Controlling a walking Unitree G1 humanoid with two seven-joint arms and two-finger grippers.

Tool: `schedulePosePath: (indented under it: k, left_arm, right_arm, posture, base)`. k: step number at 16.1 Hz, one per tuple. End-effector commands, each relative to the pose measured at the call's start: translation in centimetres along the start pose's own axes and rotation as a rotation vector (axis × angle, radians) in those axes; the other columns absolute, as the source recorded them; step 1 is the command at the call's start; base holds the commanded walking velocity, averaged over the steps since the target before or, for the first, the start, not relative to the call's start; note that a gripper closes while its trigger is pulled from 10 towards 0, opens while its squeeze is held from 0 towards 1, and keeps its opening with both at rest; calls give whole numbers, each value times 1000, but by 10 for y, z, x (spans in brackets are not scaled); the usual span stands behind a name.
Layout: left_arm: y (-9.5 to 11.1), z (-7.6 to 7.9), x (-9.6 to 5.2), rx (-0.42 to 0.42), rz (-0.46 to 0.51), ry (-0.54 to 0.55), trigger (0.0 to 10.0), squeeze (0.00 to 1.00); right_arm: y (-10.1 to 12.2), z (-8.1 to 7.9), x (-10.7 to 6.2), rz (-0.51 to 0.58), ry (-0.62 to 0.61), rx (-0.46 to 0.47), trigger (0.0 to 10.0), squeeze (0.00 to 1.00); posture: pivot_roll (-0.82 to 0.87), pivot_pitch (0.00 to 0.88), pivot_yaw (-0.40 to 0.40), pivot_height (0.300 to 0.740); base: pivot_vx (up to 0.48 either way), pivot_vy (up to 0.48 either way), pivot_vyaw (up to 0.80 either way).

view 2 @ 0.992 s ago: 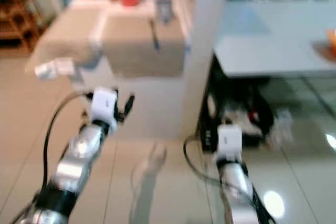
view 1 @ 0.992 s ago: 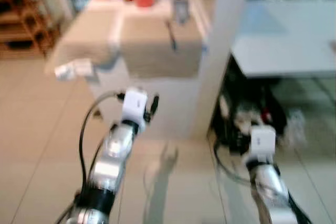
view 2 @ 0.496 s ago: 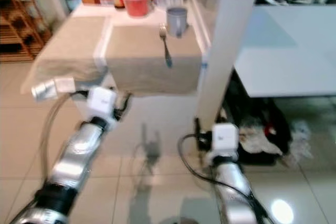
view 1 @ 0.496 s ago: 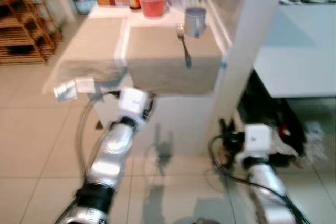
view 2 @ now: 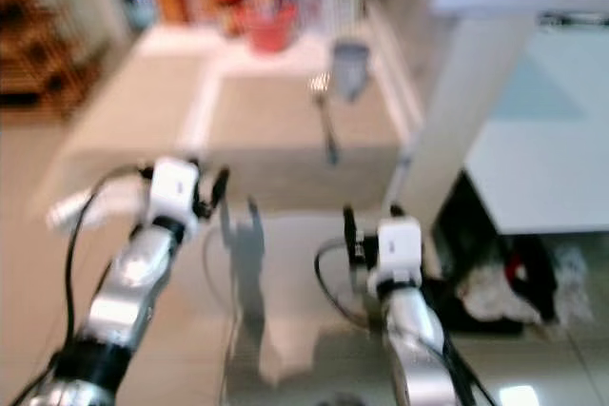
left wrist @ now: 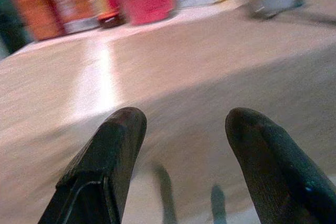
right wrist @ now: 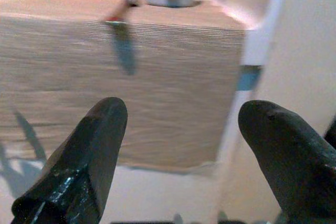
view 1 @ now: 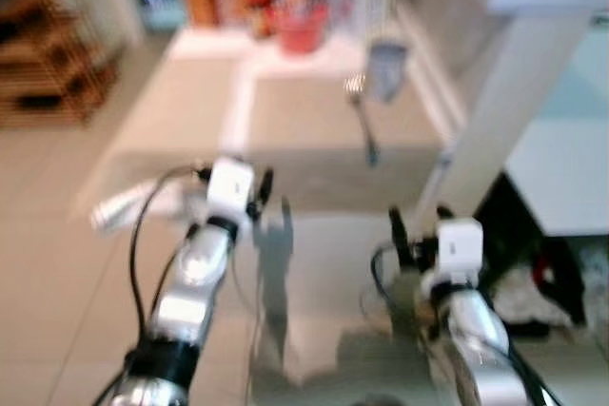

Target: Setting the table

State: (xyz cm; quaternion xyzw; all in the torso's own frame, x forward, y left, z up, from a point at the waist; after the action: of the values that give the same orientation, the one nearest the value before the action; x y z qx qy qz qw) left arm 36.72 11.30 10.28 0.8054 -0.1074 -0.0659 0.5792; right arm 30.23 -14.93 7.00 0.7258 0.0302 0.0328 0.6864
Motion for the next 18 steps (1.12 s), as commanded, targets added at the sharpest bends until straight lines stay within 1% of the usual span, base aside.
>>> schedulePosePath:
  k: [1,2,4,5,6,8,11,13,15,16,17,18]
  left_arm:
    - [10,4,3,-3,40,-9,10000,0]
    - [12,3,3,0,47,-7,10000,0]
    - [12,3,2,11,48,-5,10000,0]
    - [15,3,1,9,56,-3,10000,0]
    - [15,3,1,9,58,-3,10000,0]
    - [25,4,3,24,83,-12,10000,0]
    - [31,3,7,18,94,-11,10000,0]
    - [32,3,8,16,97,-13,10000,0]
    - [35,2,10,26,102,-15,10000,0]
    - [36,3,11,30,106,-19,10000,0]
    - [38,4,11,47,118,-27,10000,0]
    - [39,5,11,51,121,-28,10000,0]
  right_arm:
    - [9,2,0,28,7,-20,10000,0]
    - [14,-2,0,44,26,-28,10000,0]
    - [43,-17,1,124,107,-31,10000,0]
    - [58,-19,-3,150,133,-24,10000,0]
    - [60,-18,-4,151,134,-23,10000,0]
    - [45,-7,-7,100,90,-8,10000,0]
    - [46,-12,-5,103,78,-1,10000,0]
    - [48,-11,-3,102,68,-6,10000,0]
    - [47,1,4,94,-2,-2,10000,0]
    - [51,8,11,102,-45,27,10000,0]
    - [61,25,19,131,-146,143,10000,0]
    - [60,50,23,125,-283,363,10000,0]
  posture:
    - [-46,0,26,731]
    - [-45,0,25,731]
    - [-45,0,23,731]
    - [-46,0,22,731]
    - [-46,0,22,731]
    - [-47,0,26,731]
    - [-46,0,30,731]
    - [-44,0,30,731]
    - [-43,0,31,731]
    - [-39,0,32,731]
    - [-37,0,31,731]
    - [-35,0,31,731]
  base:
    - [0,0,0]
    - [0,0,0]
    - [0,0,0]
    - [0,0,0]
    - [0,0,0]
    - [0,0,0]
    - [0,0,0]
    - [0,0,0]
    - [0,0,0]
    - [0,0,0]
    - [0,0,0]
    - [0,0,0]
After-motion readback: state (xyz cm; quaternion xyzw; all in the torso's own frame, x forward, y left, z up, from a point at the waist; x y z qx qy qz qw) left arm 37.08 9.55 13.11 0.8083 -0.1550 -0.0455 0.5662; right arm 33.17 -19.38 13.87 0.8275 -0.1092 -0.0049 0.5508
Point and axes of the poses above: a point about 5 cm out from each wrist's last joint towards the gripper, its own x axis pointing out of the wrist towards the gripper, its own y axis along the axis of the wrist's last joint, z = x × y, the point moved 6 cm from there along x, pointing out of the wrist towards the gripper, and after that the axes turned 8 degrees about x, right-handed, at the moved point
